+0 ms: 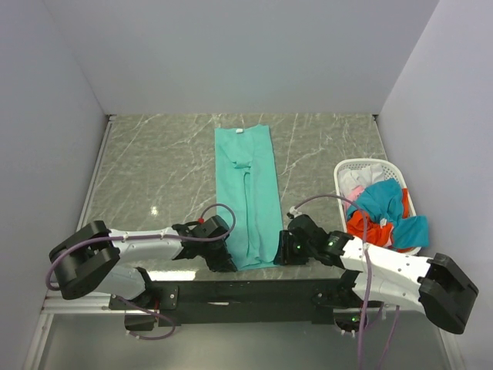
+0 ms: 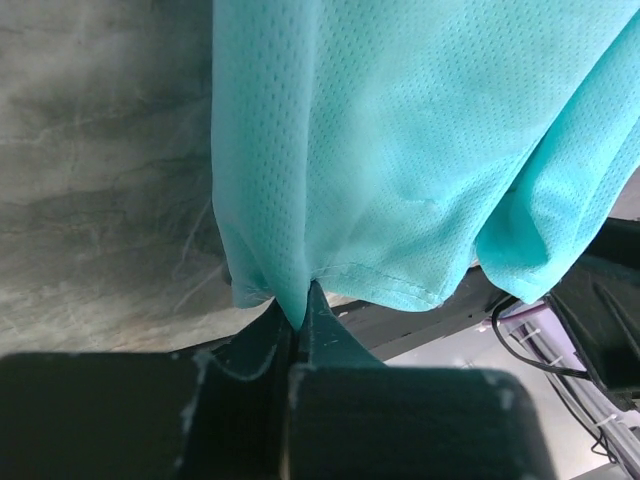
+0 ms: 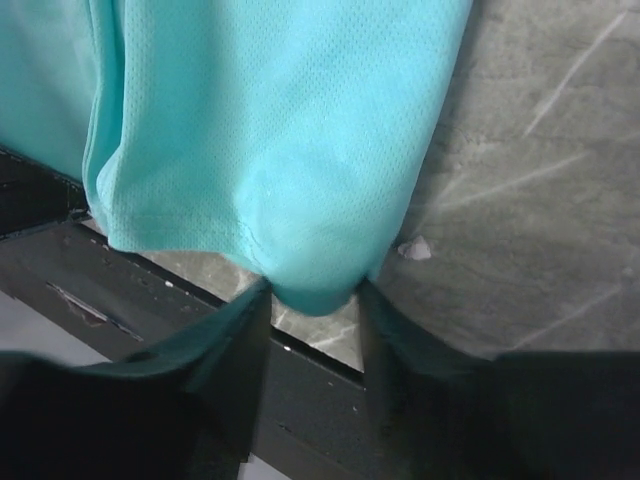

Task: Fold and stack the t-shirts
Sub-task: Fold the tshirt

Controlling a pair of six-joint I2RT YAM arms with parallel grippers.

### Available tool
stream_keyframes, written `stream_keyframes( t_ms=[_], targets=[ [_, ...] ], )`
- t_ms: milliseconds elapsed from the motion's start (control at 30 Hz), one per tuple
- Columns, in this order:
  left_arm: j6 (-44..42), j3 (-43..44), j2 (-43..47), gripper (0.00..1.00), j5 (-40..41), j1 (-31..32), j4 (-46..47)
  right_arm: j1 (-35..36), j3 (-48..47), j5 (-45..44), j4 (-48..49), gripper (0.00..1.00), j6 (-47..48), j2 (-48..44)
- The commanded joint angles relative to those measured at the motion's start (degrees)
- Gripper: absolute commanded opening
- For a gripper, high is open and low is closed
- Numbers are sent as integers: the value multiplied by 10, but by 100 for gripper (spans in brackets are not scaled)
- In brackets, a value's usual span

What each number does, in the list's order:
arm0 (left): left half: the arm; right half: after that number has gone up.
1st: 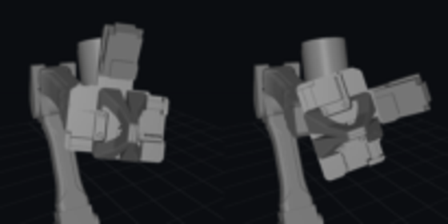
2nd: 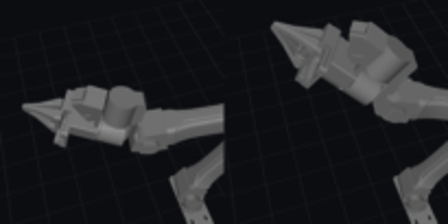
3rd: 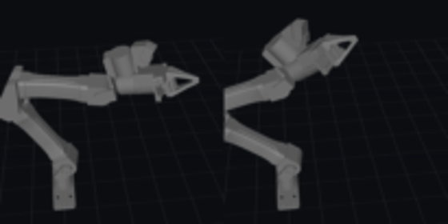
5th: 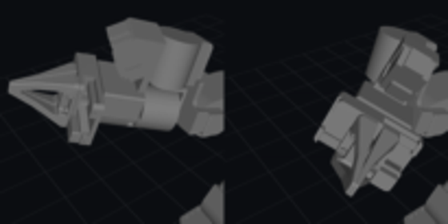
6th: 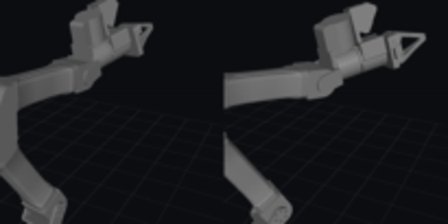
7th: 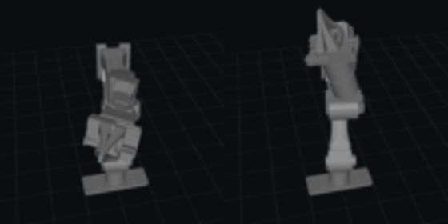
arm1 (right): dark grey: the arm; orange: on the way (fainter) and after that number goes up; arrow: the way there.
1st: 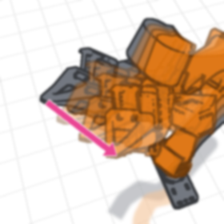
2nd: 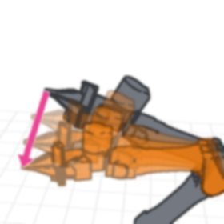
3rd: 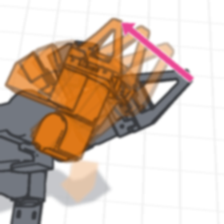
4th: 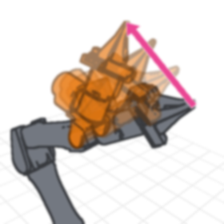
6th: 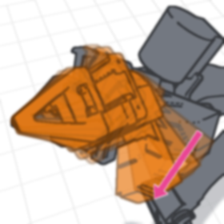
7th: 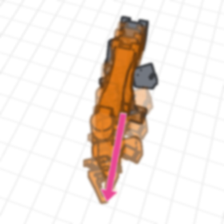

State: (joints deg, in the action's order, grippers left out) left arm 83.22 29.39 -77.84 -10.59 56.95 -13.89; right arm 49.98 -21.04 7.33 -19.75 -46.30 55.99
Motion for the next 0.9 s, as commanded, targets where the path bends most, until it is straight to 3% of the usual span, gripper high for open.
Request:
stream_keyframes(
  t_ms=[0,167,267,533,867],
  targets=[
    [-24,-21,-25,1,76,3,-55,-3,4,10,46,43,2,18],
    [-30,-13,-20,1,92,4,-46,-2,-6,-1,39,10,21,36],
    [-35,-6,-8,1,104,4,-51,-2,-8,-13,33,2,28,16],
    [-49,40,30,1,162,4,-107,-3,-54,-69,-2,0,54,-40],
    [-104,111,29,1,227,-13,-128,-28,-139,-104,-2,0,86,3]
  ],
)
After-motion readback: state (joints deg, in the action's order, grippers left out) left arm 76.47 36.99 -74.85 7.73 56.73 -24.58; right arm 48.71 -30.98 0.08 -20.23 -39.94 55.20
